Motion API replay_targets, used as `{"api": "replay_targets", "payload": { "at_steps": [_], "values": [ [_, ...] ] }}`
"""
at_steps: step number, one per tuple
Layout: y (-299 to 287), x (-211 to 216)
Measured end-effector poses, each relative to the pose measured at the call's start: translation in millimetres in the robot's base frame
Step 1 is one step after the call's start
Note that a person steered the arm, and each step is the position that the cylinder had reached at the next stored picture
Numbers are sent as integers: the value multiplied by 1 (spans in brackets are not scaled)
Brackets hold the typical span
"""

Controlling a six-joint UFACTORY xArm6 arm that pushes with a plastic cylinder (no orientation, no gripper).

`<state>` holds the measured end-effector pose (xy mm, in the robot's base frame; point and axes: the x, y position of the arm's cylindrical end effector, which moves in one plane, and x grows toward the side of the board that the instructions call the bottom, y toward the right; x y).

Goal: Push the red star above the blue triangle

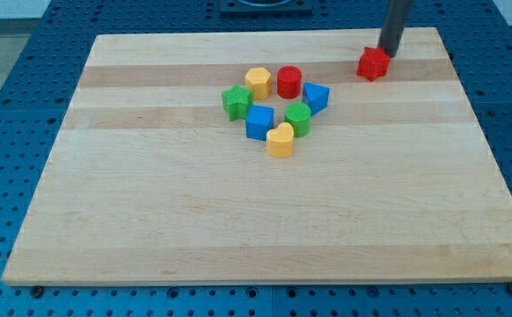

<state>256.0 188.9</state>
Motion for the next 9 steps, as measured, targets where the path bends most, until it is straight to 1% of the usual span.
{"api": "replay_targets", "payload": {
  "at_steps": [3, 7, 9],
  "values": [
    [13, 24],
    [-37, 25],
    [-22, 42]
  ]
}}
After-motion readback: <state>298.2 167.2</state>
